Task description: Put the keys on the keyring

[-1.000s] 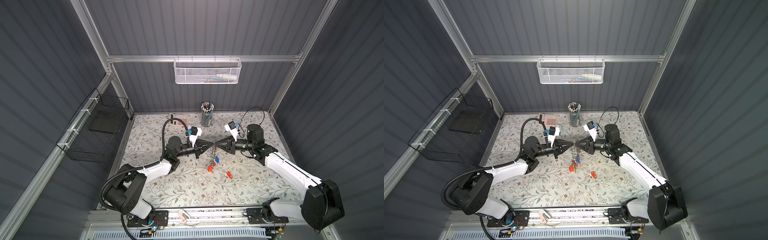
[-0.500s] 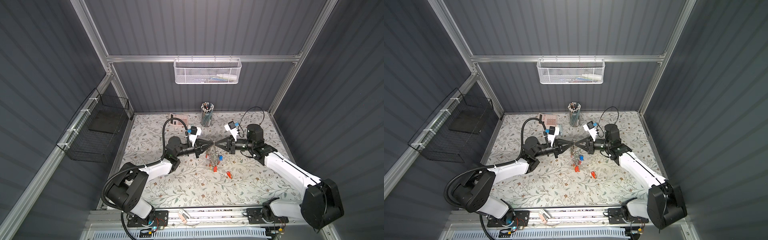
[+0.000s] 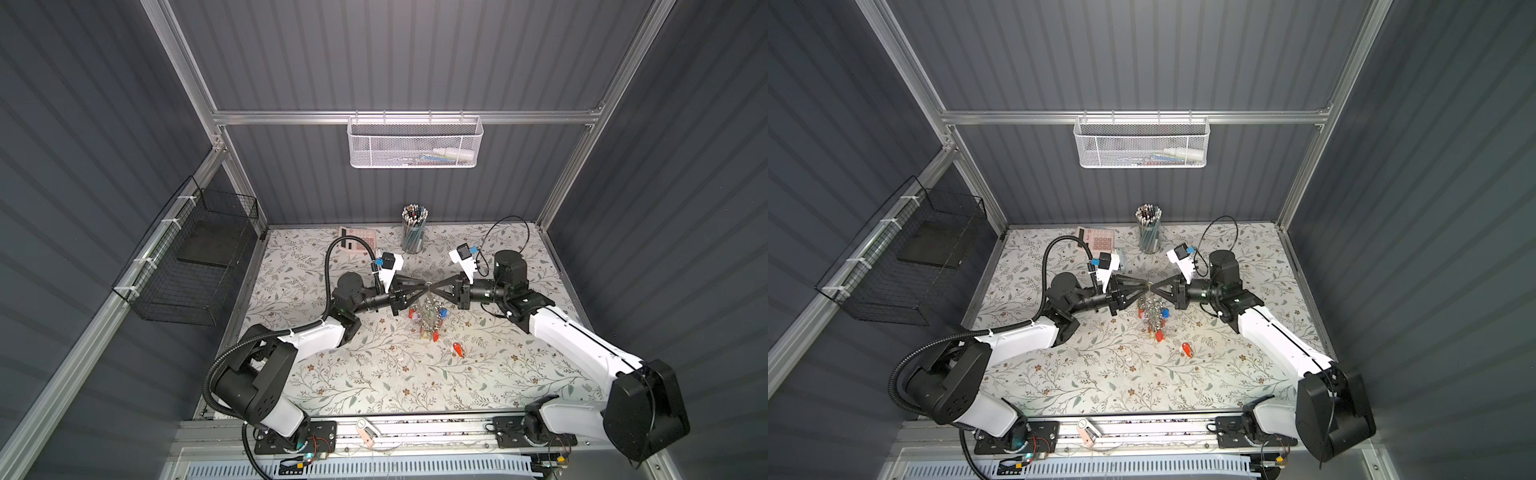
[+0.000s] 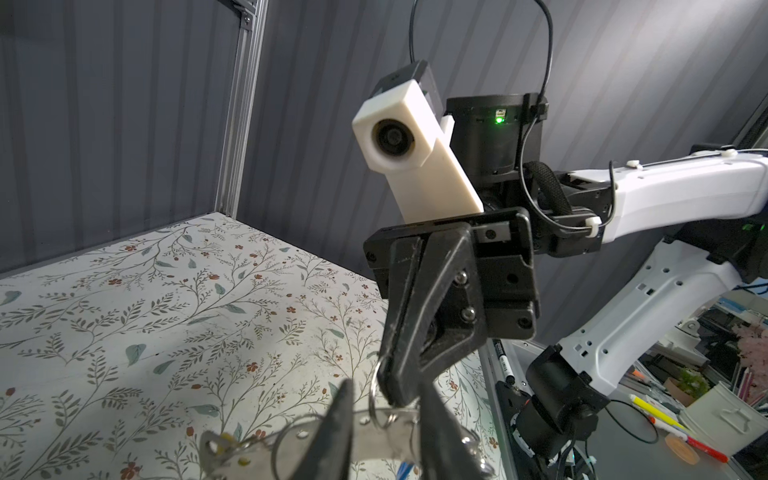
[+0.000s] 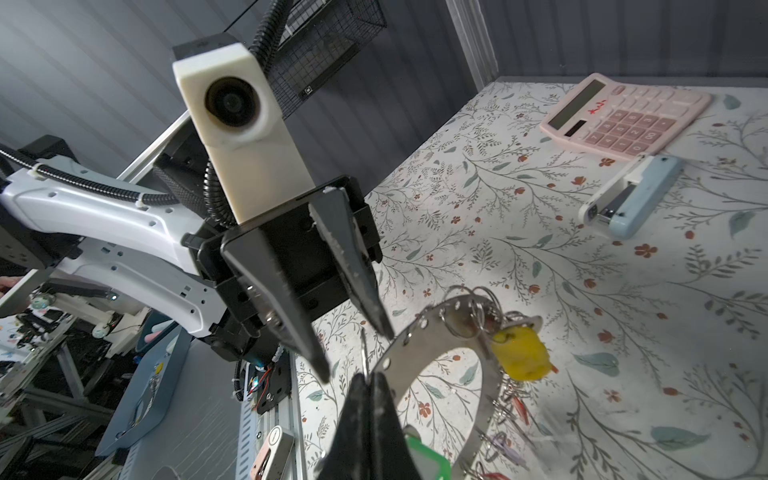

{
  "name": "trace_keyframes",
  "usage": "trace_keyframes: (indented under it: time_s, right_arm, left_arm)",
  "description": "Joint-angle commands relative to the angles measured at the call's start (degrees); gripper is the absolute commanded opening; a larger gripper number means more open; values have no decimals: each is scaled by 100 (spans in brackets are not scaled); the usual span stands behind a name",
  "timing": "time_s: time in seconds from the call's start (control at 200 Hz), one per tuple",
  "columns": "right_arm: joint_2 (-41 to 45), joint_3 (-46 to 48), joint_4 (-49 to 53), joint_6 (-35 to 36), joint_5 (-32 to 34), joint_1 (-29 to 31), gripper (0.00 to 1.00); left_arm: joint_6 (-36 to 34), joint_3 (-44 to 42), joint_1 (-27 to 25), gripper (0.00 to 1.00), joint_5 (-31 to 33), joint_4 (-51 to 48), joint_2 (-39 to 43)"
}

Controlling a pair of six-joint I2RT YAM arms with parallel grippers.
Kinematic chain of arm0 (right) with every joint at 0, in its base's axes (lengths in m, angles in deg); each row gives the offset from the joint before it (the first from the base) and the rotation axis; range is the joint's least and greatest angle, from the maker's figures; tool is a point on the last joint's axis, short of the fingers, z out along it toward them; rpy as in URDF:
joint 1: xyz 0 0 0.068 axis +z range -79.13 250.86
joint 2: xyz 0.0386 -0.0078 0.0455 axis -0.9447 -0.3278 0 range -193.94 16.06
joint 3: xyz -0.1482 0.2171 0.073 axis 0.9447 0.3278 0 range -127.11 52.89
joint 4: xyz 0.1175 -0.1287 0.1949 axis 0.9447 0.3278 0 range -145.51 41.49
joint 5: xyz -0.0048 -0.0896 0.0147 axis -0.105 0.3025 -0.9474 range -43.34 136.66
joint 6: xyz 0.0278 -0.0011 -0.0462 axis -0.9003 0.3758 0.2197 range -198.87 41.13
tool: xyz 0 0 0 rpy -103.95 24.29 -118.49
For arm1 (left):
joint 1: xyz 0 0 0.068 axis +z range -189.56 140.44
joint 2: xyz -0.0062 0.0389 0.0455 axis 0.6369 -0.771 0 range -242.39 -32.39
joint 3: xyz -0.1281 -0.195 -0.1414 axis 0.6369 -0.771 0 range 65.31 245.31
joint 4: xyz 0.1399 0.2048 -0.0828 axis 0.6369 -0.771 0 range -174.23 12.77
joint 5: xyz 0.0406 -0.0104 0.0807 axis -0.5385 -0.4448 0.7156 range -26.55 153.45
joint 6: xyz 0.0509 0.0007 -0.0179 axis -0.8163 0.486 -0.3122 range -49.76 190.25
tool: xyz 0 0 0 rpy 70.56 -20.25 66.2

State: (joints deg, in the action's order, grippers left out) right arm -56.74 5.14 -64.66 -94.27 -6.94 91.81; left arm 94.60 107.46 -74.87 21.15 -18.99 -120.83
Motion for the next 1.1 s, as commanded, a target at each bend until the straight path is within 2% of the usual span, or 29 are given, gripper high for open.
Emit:
trace_keyframes:
  time_s: [0.0,0.18,0.28,0.36,0.48,0.56,0.645,0.86,1.096]
  right_arm:
    - [324,119,-388,116,395,14,0]
    - [360,217,-540,452,651,24,0]
    - [356,286,-566,719,850,87,0]
    - [388,400,-638,1021,1145,213,0]
    - [359,507,-771,1308,1572,372,0]
    - [304,560,-896,1492,1754,468,0]
    - [228,591,-974,1628,1843,514,0]
    - [169,695,-1109,1997,2102,680,0]
    - [62,1124,-1799,2456,2067,830,0]
  left_arm:
    - [-203,186,-11,49,193,-418,339]
    - [-236,-198,76,77,624,-810,1013]
    - [-336,-506,94,99,1019,-1119,1537]
    - [-498,-589,110,100,1352,-1790,1945]
    - [-802,-326,121,100,1951,-3475,2408]
    - [-976,-302,121,100,2272,-4019,2616]
    - [-989,-360,121,100,2560,-4193,2823]
    - [-898,-382,121,100,2622,-4409,2898]
    - [-1020,-350,121,89,2515,-4347,2402]
